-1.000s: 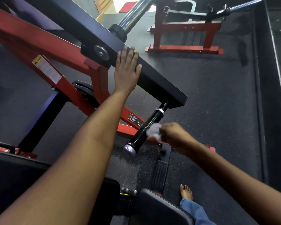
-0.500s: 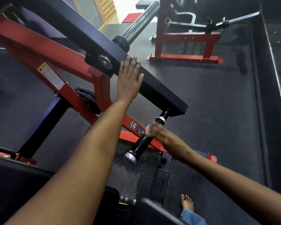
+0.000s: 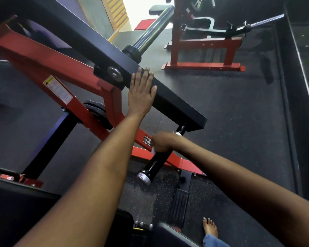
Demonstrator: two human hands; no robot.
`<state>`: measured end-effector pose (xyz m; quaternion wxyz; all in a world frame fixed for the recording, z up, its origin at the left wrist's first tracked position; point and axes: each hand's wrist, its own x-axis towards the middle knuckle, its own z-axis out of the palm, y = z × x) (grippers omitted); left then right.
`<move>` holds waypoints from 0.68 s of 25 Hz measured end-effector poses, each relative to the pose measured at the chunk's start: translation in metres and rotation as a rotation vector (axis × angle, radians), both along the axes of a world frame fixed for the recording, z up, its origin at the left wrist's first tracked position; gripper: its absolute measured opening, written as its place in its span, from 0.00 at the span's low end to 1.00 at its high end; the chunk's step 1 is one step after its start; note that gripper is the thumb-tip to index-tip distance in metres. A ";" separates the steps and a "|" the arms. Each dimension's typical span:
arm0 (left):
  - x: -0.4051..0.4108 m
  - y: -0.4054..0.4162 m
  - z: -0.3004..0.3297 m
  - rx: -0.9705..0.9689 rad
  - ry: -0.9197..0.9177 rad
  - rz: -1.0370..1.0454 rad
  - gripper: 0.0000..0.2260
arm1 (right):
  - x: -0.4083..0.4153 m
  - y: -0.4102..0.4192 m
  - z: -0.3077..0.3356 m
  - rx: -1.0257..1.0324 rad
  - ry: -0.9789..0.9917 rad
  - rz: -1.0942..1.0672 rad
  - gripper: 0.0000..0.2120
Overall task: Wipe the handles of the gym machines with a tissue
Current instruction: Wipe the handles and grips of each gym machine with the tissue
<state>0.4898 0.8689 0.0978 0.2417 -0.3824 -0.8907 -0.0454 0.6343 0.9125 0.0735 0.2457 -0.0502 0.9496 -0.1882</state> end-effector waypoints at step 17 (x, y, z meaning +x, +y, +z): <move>0.003 0.001 0.000 0.030 -0.016 -0.001 0.23 | 0.083 0.013 -0.087 -1.251 0.198 -1.587 0.13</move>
